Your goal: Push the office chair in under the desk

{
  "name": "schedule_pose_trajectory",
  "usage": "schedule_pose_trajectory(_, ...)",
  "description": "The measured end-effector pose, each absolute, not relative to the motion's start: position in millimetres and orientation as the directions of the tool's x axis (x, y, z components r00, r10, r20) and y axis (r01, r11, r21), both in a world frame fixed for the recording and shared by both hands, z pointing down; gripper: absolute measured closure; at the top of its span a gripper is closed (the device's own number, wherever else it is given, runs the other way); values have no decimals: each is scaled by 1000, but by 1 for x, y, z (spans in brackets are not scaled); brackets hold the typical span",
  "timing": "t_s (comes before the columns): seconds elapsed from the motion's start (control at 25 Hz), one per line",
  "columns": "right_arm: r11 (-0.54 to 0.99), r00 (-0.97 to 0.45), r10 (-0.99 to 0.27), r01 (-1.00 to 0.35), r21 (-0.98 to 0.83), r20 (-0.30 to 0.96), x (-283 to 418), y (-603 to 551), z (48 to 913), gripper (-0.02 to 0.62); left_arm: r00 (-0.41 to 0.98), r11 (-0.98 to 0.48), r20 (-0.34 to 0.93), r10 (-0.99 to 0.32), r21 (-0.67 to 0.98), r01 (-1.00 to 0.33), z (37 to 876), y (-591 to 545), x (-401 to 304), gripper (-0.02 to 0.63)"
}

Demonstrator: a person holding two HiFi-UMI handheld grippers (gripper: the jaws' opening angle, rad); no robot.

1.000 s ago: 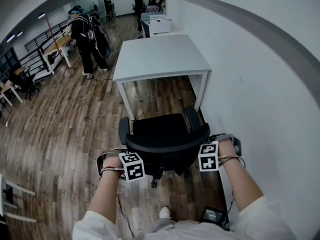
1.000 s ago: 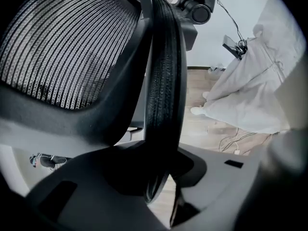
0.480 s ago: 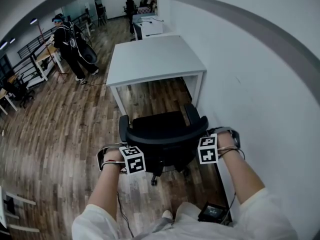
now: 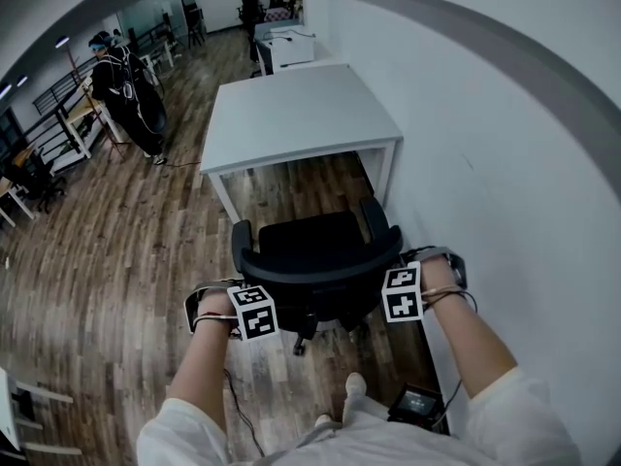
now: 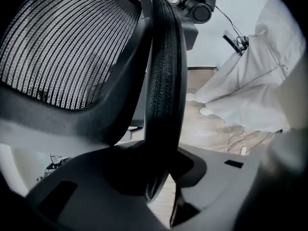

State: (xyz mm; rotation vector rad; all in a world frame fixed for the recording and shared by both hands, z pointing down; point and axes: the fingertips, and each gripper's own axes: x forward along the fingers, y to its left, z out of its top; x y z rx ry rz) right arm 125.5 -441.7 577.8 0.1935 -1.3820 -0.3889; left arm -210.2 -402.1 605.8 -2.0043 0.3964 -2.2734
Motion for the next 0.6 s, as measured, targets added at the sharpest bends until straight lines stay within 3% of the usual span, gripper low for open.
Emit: schedule_pose_trajectory(0.6, 916, 136, -386, 175, 362, 912, 142, -513, 576, 468, -147, -958, 961, -233, -253, -136, 603, -465, -193, 495)
